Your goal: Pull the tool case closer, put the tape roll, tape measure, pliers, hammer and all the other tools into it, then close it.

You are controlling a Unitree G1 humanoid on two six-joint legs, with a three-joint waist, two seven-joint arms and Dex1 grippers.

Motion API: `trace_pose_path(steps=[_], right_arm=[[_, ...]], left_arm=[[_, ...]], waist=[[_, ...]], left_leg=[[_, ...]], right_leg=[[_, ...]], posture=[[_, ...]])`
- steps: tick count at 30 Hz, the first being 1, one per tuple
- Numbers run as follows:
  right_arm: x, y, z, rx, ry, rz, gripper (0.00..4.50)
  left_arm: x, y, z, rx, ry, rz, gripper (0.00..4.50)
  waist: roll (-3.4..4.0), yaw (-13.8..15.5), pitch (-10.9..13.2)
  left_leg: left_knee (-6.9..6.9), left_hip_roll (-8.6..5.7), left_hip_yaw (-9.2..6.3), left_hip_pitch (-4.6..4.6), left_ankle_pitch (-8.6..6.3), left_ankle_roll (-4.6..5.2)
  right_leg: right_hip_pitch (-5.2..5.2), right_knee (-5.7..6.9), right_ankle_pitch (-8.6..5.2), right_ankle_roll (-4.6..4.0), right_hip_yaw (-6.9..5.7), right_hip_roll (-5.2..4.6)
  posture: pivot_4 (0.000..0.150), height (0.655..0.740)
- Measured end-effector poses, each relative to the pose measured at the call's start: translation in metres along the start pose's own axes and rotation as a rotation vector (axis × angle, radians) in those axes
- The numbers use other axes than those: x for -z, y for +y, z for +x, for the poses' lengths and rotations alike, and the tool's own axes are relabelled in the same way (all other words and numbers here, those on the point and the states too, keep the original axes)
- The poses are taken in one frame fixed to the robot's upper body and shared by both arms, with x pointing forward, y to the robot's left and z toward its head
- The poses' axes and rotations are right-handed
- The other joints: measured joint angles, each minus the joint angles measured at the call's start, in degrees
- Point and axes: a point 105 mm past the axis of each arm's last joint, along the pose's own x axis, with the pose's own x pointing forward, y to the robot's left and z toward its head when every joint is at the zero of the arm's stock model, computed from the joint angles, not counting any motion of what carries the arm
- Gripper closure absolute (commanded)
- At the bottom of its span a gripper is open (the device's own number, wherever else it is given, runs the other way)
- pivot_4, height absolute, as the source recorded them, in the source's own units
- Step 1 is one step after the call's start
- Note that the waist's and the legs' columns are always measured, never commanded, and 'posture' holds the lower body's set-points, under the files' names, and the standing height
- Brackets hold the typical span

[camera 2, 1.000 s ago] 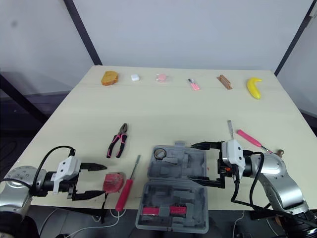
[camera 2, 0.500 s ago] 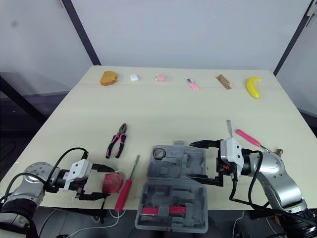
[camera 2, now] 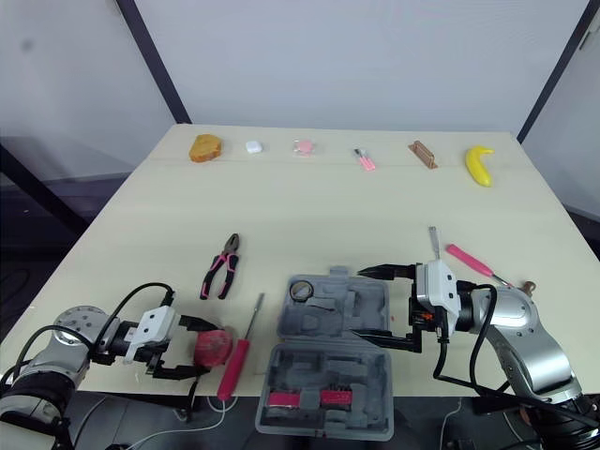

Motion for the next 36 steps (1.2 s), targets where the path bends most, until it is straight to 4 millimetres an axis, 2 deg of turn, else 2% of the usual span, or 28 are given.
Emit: trace_pose_path(steps=[8,11,15,19,21,23,25,26,30,33,36], right_arm=[[0.000,0.001,0.002,-0.015,-0.002,0.000,0.00],[0.000,0.001,0.002,-0.016,-0.004,0.003,0.00],[0.000,0.001,0.003,-0.008,-0.022,0.036,0.00],[0.002,-0.002,0.005,0.037,-0.045,0.131,0.00],[0.004,-0.006,0.008,0.089,-0.046,0.216,0.00],[0.005,-0.007,0.008,0.108,-0.038,0.250,0.00],[0.011,-0.009,0.007,0.143,0.001,0.335,0.00],[0.019,-0.009,0.005,0.167,0.036,0.424,0.00],[0.024,-0.007,0.000,0.202,0.073,0.551,0.00],[0.023,-0.013,0.001,0.263,0.052,0.684,0.00],[0.020,-0.015,0.005,0.286,0.028,0.773,0.00]], left_arm=[[-0.002,-0.001,-0.001,-0.019,-0.024,-0.009,1.56],[-0.011,0.003,-0.006,-0.036,-0.053,0.003,1.56],[-0.026,0.010,-0.025,-0.057,-0.035,0.074,1.56],[-0.055,0.018,-0.030,-0.068,-0.104,0.112,1.56],[-0.077,0.021,-0.024,-0.034,-0.140,0.147,1.56],[-0.086,0.022,-0.021,-0.026,-0.151,0.157,1.56],[-0.105,0.025,-0.013,-0.010,-0.189,0.196,1.56],[-0.123,0.027,-0.003,0.004,-0.232,0.223,1.56],[-0.143,0.033,0.011,-0.002,-0.294,0.245,1.56],[-0.165,0.040,0.035,0.010,-0.352,0.301,1.56],[-0.173,0.045,0.052,0.023,-0.356,0.319,1.56]], waist=[[0.00,0.0,0.0],[-0.01,0.0,0.0],[-0.02,0.0,0.0],[-0.02,0.1,0.0],[-0.02,0.0,0.0],[-0.02,0.0,0.0],[-0.02,0.1,0.0],[-0.01,0.1,0.0],[-0.01,0.0,0.0],[-0.02,0.0,0.0],[-0.02,-0.3,0.0]], left_leg=[[0.00,0.02,-0.03,0.00,0.00,0.00],[0.00,0.02,-0.07,0.00,0.00,0.00],[0.00,0.03,-0.10,0.00,0.00,0.00],[0.01,0.04,-0.09,-0.01,0.00,0.00],[0.01,0.03,-0.09,-0.02,0.00,0.00],[0.01,0.02,-0.09,-0.02,0.00,0.00],[0.01,0.01,-0.09,-0.02,0.00,0.00],[0.02,-0.01,-0.09,-0.03,0.00,0.00],[0.02,0.00,-0.09,-0.04,0.00,0.00],[0.07,-0.02,-0.06,-0.06,0.00,0.00],[0.06,0.00,-0.09,-0.06,0.00,0.00]], right_leg=[[0.00,0.00,0.00,0.00,0.00,0.00],[0.00,0.01,0.00,0.00,-0.01,0.00],[-0.01,0.01,0.00,0.00,0.02,-0.01],[0.00,0.01,0.00,0.00,0.01,-0.03],[0.00,0.01,0.00,0.00,0.02,-0.01],[-0.01,0.01,0.00,0.00,0.02,0.00],[0.00,0.00,0.00,0.00,0.02,-0.01],[0.00,0.00,0.00,0.01,0.04,-0.03],[0.00,0.01,0.00,0.00,0.05,0.05],[0.01,0.02,0.01,0.01,0.06,0.07],[0.00,0.01,0.00,0.01,0.12,0.14]], posture=[[0.150,0.7400],[0.150,0.7400],[0.150,0.7400],[0.150,0.7400],[0.150,0.7400],[0.150,0.7400],[0.150,0.7400],[0.150,0.7400],[0.150,0.7400],[0.150,0.7400],[0.150,0.7400]])
